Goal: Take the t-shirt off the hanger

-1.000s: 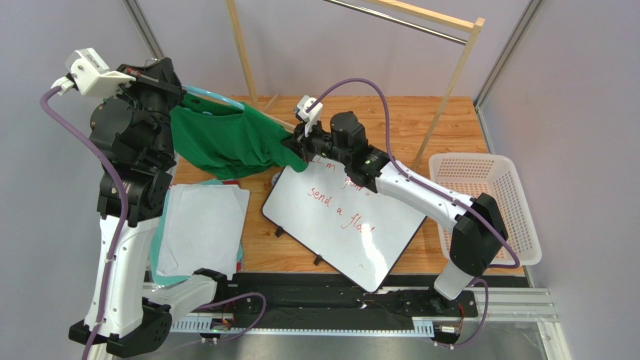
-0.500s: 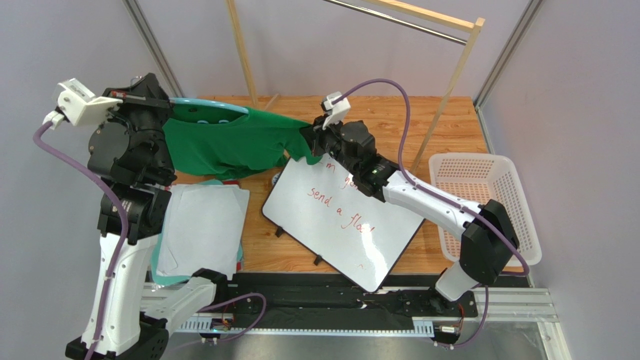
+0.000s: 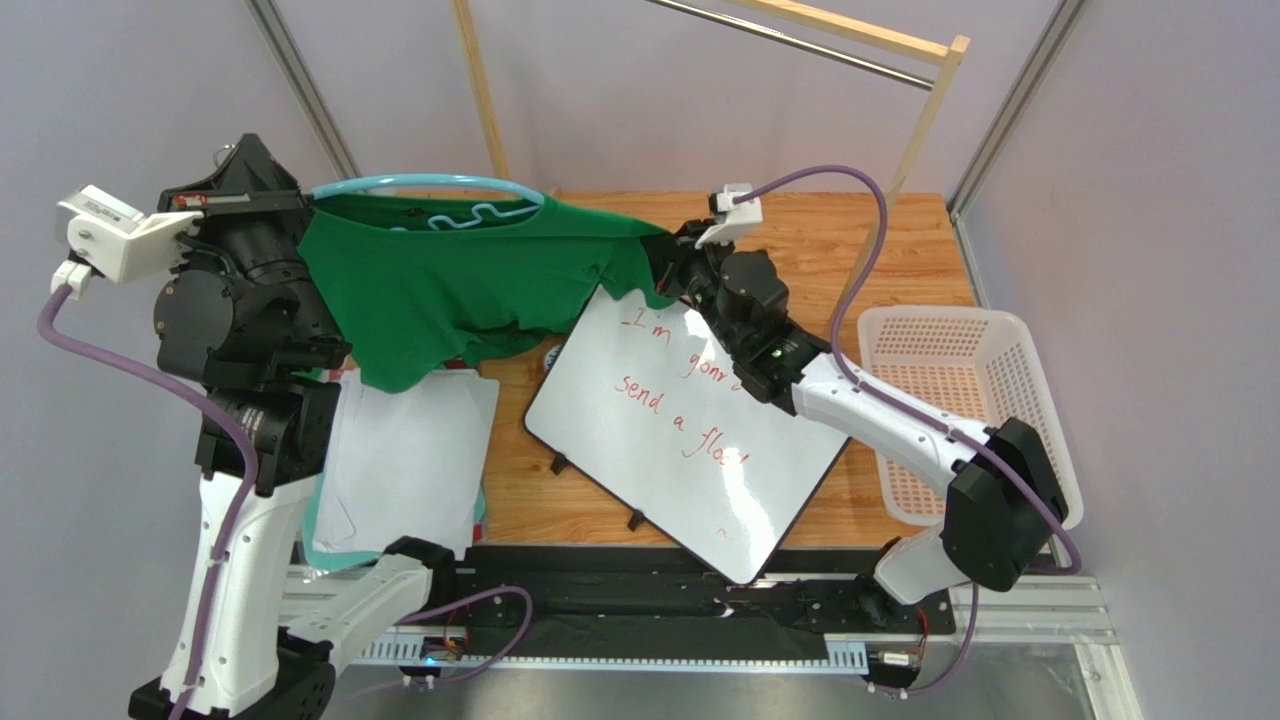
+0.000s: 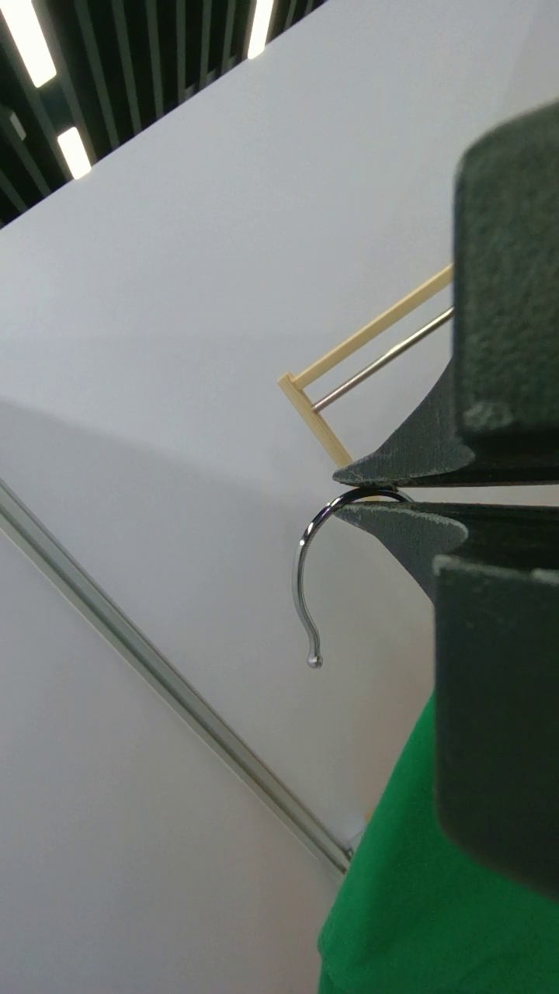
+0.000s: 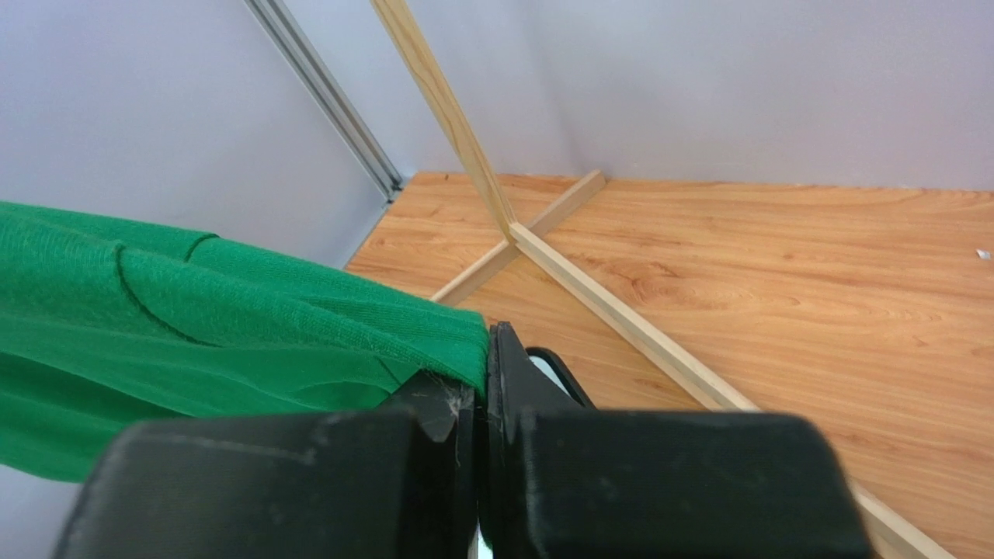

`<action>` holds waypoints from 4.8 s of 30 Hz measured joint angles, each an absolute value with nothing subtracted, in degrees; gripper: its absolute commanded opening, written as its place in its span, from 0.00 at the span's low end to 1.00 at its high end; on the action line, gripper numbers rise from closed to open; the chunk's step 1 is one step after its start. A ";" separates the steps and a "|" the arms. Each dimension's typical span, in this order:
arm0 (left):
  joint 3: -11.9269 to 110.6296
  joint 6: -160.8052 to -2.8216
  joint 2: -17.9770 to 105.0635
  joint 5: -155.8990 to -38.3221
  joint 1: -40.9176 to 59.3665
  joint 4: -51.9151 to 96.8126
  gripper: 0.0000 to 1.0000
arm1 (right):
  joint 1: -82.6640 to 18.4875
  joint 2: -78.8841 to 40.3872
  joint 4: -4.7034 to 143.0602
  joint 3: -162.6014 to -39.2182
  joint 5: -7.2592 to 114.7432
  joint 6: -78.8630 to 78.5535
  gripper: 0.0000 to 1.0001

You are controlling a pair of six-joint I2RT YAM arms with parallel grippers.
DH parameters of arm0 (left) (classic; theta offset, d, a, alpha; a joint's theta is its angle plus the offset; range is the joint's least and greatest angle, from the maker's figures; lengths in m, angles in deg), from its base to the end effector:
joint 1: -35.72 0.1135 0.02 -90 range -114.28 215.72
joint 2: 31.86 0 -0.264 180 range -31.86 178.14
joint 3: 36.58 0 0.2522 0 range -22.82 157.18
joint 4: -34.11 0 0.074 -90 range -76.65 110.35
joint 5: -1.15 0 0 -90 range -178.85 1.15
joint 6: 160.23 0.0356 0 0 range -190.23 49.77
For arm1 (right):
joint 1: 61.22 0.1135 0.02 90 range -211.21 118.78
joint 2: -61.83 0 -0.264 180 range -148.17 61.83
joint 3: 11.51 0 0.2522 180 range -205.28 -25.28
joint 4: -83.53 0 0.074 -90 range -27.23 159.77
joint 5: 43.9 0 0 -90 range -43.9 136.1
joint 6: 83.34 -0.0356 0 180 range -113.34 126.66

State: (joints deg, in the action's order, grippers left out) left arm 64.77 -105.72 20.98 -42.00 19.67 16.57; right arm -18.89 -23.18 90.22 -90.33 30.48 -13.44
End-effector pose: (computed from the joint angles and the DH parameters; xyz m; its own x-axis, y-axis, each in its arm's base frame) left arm 0.1148 -0.0060 0.5634 0.6419 -0.5978 -0.4802 -0.0484 0.5934 -0.8035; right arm 0.2697 0.2327 0.3503 -0.1484 0.3125 -0.9383 -0.4243 0.8369 0.3459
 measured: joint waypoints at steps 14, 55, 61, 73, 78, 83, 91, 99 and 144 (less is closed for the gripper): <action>63.90 -102.70 20.32 -38.55 19.60 21.58 0.00 | -21.29 -22.59 91.90 -89.57 31.64 -18.53 0.00; 66.22 -97.76 31.56 -65.12 20.13 4.42 0.17 | -20.68 -60.77 70.66 -140.04 55.36 -11.32 0.00; 49.71 -102.40 25.04 -75.77 21.42 -2.20 0.26 | -20.68 -57.21 72.67 -133.72 56.23 -13.07 0.00; 31.51 -109.65 45.30 -110.72 26.01 8.18 0.42 | -20.64 -51.92 74.31 -130.37 56.80 -14.97 0.00; 28.49 -111.62 47.27 -114.04 26.03 13.93 0.42 | -20.59 -51.90 74.29 -130.11 57.15 -15.40 0.00; 23.44 -112.89 42.70 -113.01 26.03 16.18 0.40 | -20.59 -51.90 74.29 -130.09 57.15 -15.40 0.00; 17.34 -115.10 30.22 -106.32 26.03 14.94 0.57 | -20.59 -51.57 74.42 -128.32 57.13 -15.78 0.00; 16.12 -117.06 35.36 -105.23 26.03 17.32 0.57 | -20.59 -51.46 74.75 -127.97 57.17 -16.58 0.00; 34.55 -122.11 17.35 -108.55 32.59 7.29 0.00 | -19.98 -59.83 66.83 -149.26 55.01 -16.34 0.64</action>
